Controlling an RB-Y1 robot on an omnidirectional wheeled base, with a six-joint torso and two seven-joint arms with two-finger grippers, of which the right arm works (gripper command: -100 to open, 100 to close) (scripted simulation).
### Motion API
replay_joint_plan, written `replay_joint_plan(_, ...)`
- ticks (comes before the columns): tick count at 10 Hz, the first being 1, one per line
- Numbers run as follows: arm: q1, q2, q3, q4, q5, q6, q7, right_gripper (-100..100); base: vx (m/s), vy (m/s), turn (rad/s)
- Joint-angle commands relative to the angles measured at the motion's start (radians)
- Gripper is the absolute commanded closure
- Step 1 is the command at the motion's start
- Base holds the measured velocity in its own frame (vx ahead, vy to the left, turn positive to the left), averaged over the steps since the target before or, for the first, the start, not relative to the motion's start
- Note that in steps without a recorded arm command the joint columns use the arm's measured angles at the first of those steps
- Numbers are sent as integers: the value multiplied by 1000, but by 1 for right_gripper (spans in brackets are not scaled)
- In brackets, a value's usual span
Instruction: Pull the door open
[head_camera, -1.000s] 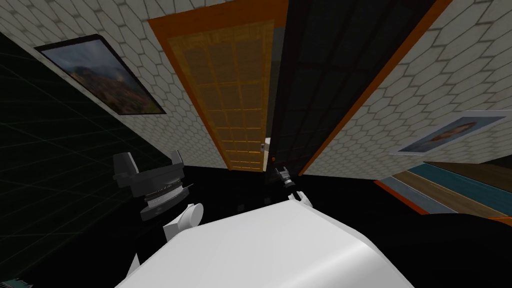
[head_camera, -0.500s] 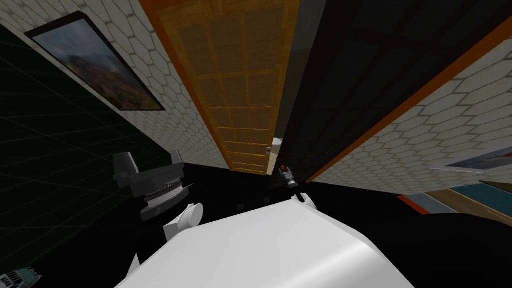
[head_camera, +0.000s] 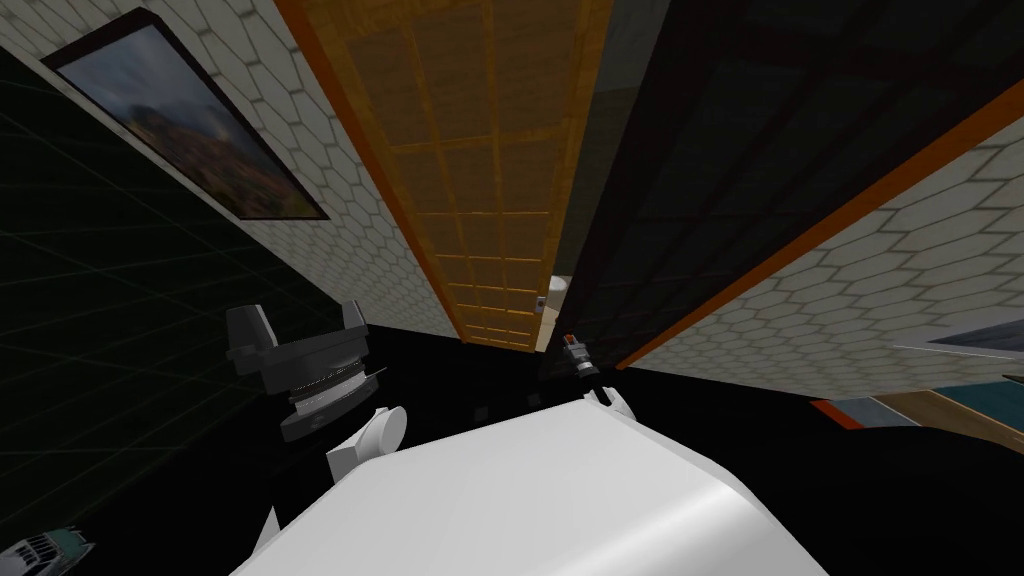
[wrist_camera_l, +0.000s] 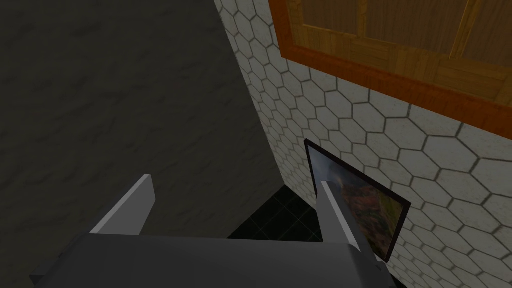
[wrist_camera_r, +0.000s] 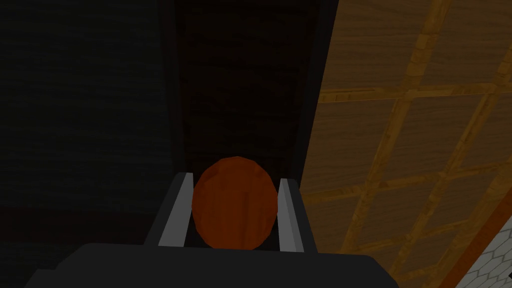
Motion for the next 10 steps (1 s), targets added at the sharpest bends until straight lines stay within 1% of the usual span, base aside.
replay_joint_plan(1,2,1,1,1,0,-1,0,100,-14,-3,0)
replay_joint_plan(3,2,1,1,1,0,-1,0,100,-4,1,-3)
replay_joint_plan(4,1,-1,10,3,-15,2,-32,100,-37,-7,48)
replay_joint_plan(8,-3,-6,29,6,-48,4,-97,100,-49,-15,42)
replay_joint_plan(10,-6,-9,44,9,-74,6,-150,100,-58,-19,54)
